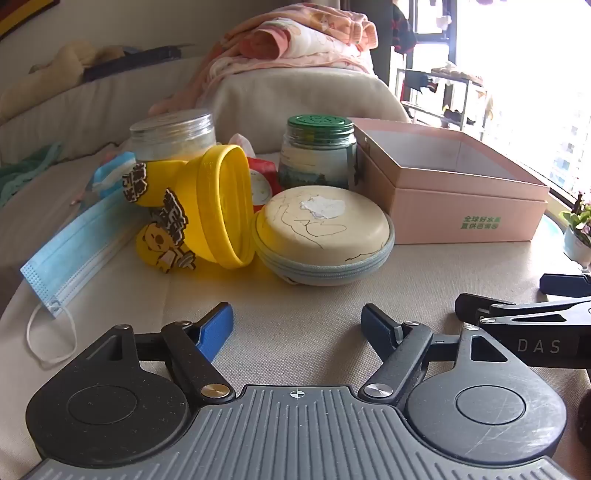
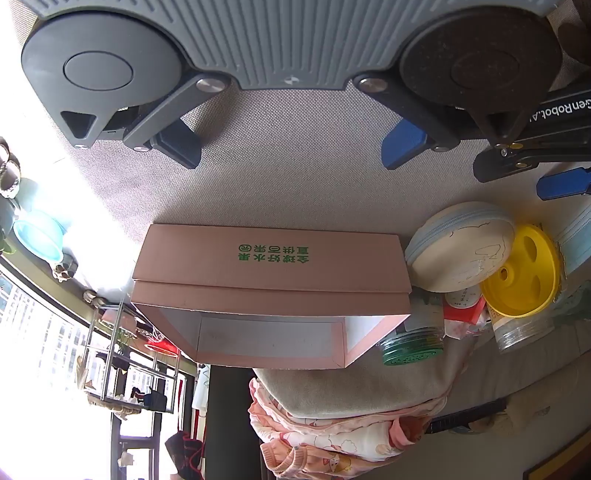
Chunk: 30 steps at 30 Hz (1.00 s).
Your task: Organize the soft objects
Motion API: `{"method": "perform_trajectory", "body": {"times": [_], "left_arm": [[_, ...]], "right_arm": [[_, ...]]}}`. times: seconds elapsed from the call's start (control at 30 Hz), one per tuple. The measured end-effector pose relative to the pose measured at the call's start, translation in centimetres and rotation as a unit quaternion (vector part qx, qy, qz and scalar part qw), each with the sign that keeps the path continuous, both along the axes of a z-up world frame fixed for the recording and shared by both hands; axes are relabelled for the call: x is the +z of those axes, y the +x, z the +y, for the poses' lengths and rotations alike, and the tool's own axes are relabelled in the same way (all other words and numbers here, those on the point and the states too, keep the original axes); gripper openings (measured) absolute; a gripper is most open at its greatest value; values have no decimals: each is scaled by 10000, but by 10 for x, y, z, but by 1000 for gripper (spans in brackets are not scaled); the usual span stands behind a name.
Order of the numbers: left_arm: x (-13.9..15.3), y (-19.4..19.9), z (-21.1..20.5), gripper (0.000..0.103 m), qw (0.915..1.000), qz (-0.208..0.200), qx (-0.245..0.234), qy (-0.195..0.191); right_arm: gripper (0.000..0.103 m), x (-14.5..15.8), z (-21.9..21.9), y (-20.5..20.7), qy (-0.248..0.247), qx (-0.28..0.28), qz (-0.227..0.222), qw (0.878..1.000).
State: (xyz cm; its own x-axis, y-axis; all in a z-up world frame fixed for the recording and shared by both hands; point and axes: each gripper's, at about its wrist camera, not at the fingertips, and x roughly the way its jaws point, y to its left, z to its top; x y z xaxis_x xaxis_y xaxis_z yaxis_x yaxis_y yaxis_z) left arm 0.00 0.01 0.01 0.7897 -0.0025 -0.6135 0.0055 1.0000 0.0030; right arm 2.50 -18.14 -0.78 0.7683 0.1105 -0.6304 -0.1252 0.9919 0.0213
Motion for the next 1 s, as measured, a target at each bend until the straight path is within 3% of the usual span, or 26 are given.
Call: {"method": "perform_trajectory", "body": {"times": [1.0], "left_arm": [[0,0,0,81,10000,-1,0,8]], "right_arm": [[103,0,-3,2,-5,90,-48,9999]]}}
